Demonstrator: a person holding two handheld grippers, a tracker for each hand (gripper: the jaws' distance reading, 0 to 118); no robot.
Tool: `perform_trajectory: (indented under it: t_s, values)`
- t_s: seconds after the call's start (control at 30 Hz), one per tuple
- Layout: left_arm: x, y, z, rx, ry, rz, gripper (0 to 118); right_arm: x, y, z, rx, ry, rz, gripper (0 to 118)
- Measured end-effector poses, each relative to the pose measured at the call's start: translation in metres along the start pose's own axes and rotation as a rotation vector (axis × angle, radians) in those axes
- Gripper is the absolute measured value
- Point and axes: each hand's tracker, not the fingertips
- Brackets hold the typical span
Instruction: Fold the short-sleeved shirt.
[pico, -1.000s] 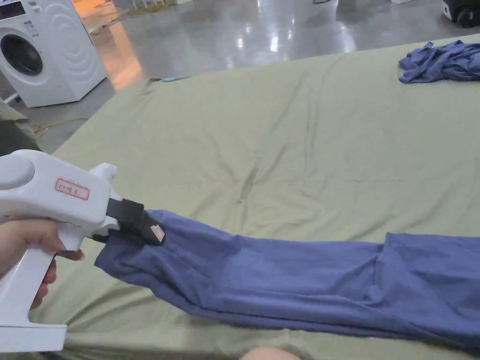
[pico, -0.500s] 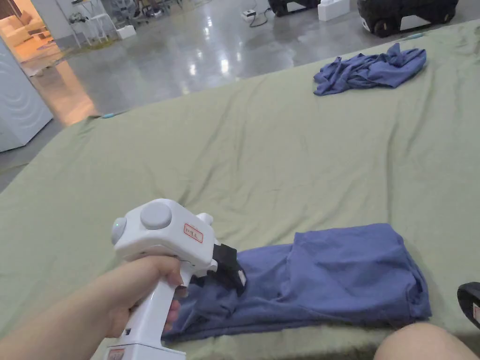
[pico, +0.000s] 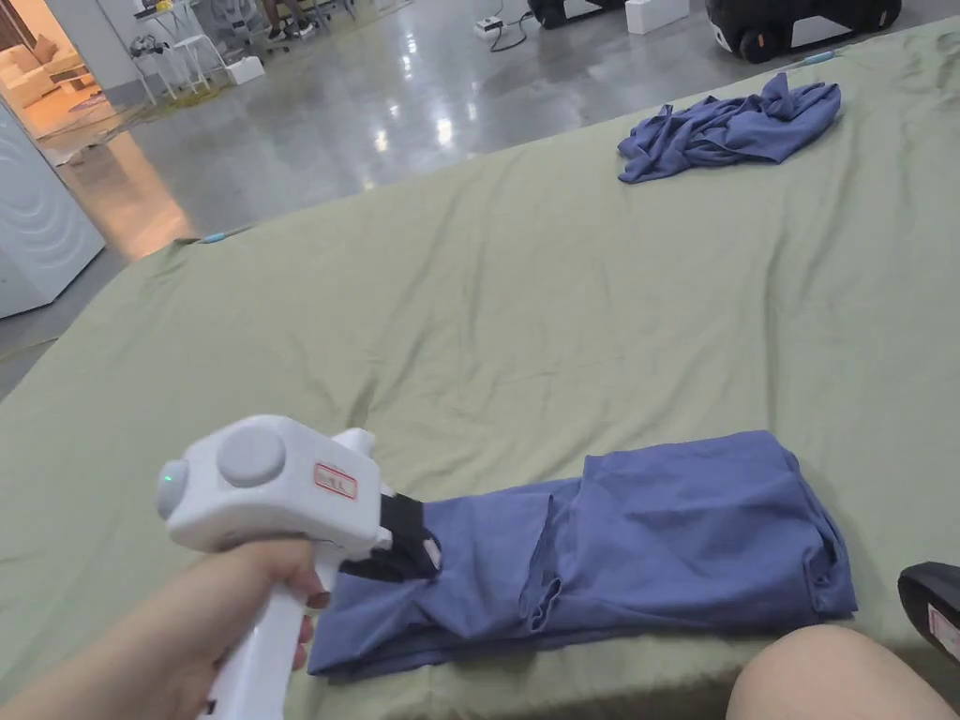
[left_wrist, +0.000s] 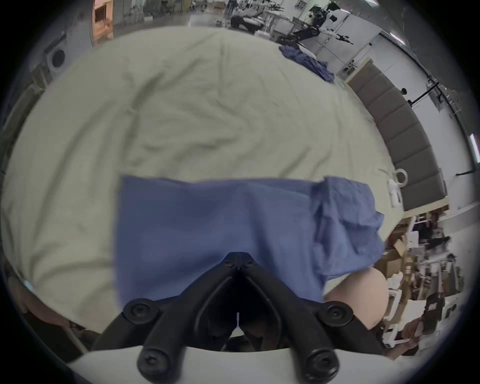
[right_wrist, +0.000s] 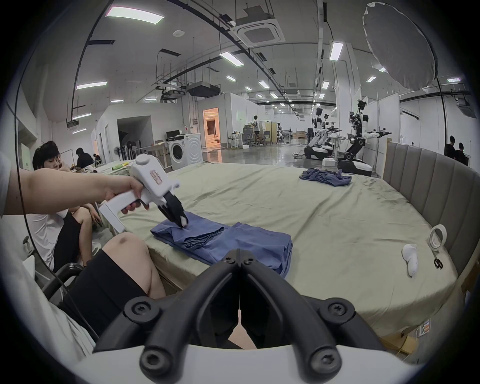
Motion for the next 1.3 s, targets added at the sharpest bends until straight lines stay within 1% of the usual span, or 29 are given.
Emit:
perform_trajectory:
  t_s: [0.07,0.17,0.27,0.3,0.37,0.43,0.5,0.57,0.63,0.67,0.7,0.73,0.77,0.8,0.83,0.9,1.0,1.03,1.07,1.1,1.13,1.17,1.2,1.23,1.27,1.3]
  values:
    - [0.025,-0.001,-0.017,-0.009,-0.063,-0.030,0,0.000,-0.001,0.000,-0.008,-0.002,-0.002,2]
    - [0.055,0.010,-0.048,-0.029,-0.011,-0.126,0,0.000,-0.002,0.002,-0.022,-0.024,0.001,2]
    - [0.073,0.016,-0.061,-0.065,-0.059,-0.118,0,-0.001,-0.001,0.004,-0.027,-0.039,-0.008,2]
    - [0.077,0.018,-0.055,-0.057,-0.101,-0.124,0,-0.001,0.000,0.005,-0.031,-0.041,-0.009,2]
    - [0.076,0.018,-0.034,-0.007,-0.230,-0.138,0,-0.004,0.003,0.006,-0.035,-0.045,-0.002,2]
    - [0.062,0.016,-0.003,0.038,-0.274,-0.137,0,-0.007,0.006,0.004,-0.043,-0.040,0.010,2]
    - [0.033,0.006,0.031,0.101,-0.286,-0.155,0,-0.011,0.010,0.002,-0.048,-0.040,0.024,2]
    - [-0.014,-0.005,0.057,0.164,-0.322,-0.126,0,-0.016,0.016,-0.001,-0.050,-0.036,0.032,2]
    - [-0.064,-0.020,0.070,0.198,-0.380,-0.060,0,-0.020,0.020,-0.004,-0.055,-0.023,0.029,2]
    - [-0.092,-0.026,0.069,0.191,-0.429,-0.001,16,-0.022,0.023,-0.006,-0.060,-0.014,0.028,2]
    - [-0.117,-0.032,0.066,0.177,-0.520,0.071,55,-0.024,0.025,-0.009,-0.065,-0.009,0.030,2]
    - [-0.143,-0.039,0.058,0.163,-0.625,0.137,102,-0.027,0.028,-0.012,-0.073,-0.004,0.035,2]
    - [-0.162,-0.045,0.051,0.120,-0.729,0.172,118,-0.029,0.030,-0.015,-0.080,-0.002,0.043,2]
    - [-0.174,-0.050,0.039,0.125,-0.783,0.215,118,-0.032,0.032,-0.018,-0.089,-0.002,0.053,2]
    - [-0.188,-0.050,0.026,0.173,-0.801,0.255,118,-0.035,0.035,-0.022,-0.099,0.001,0.064,2]
    - [-0.204,-0.039,-0.008,0.218,-0.765,0.296,118,-0.041,0.039,-0.028,-0.109,0.006,0.081,2]
    - [-0.219,-0.021,-0.055,0.149,-0.728,0.350,118,-0.049,0.045,-0.038,-0.119,0.007,0.091,2]
    - [-0.200,-0.036,-0.043,0.109,-0.752,0.348,118,-0.051,0.047,-0.041,-0.122,0.007,0.092,2]
    - [-0.189,-0.033,-0.040,0.146,-0.807,0.290,118,-0.053,0.048,-0.043,-0.126,0.007,0.091,2]
    - [-0.179,-0.027,-0.040,0.167,-0.832,0.239,115,-0.055,0.048,-0.046,-0.130,0.008,0.090,2]
    - [-0.166,-0.022,-0.043,0.155,-0.829,0.213,94,-0.056,0.049,-0.049,-0.137,0.008,0.090,2]
    - [-0.180,-0.029,-0.040,0.130,-0.812,0.210,13,-0.058,0.049,-0.052,-0.146,0.006,0.091,2]
    - [-0.182,-0.030,-0.040,0.109,-0.779,0.178,6,-0.058,0.048,-0.053,-0.153,0.004,0.095,2]
    - [-0.186,-0.030,-0.041,0.114,-0.697,0.150,6,-0.059,0.048,-0.055,-0.161,0.001,0.098,2]
    - [-0.194,-0.030,-0.041,0.114,-0.557,0.117,6,-0.061,0.049,-0.056,-0.166,-0.002,0.101,2]
    - [-0.171,-0.015,-0.055,0.114,-0.541,0.157,6,-0.062,0.049,-0.055,-0.168,-0.002,0.102,2]
